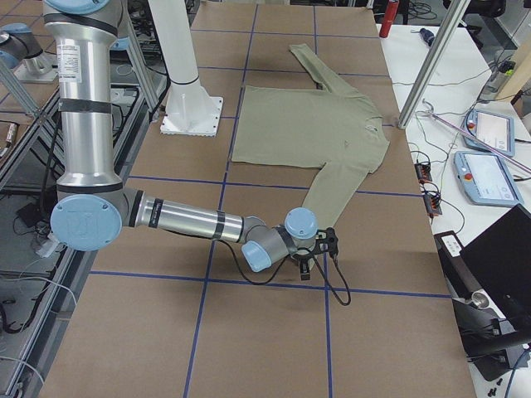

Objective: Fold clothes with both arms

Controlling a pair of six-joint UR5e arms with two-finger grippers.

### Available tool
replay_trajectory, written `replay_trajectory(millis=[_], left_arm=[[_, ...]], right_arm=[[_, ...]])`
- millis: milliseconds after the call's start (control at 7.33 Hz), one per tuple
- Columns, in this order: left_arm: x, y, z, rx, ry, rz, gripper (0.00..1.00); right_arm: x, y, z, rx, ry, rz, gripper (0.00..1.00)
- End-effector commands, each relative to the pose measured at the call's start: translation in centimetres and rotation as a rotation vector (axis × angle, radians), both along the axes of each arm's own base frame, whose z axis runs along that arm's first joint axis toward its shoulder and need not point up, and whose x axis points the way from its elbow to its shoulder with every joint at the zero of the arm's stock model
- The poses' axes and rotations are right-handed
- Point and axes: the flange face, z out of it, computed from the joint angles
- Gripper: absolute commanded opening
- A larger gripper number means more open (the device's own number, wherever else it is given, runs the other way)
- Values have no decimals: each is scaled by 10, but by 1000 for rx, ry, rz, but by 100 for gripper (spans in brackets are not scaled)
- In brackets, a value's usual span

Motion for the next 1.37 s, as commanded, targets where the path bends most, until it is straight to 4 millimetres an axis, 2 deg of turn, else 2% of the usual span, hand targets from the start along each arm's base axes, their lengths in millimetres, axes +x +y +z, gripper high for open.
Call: replay_trajectory(millis=[0, 410, 956, 1229], left_arm=[[0, 0, 0, -1, 0, 0, 100], [0, 0, -4, 6, 0, -1, 100], [0, 0, -3, 5, 0, -1, 100], [0, 0, -3, 5, 0, -1, 100]], right_arm=[[-17, -4, -3, -16, -4, -14, 100], [-23, 1, 15, -54, 7, -24, 100], [-33, 0, 13, -71, 5, -29, 99], [-35, 1, 13, -73, 3, -32, 95]])
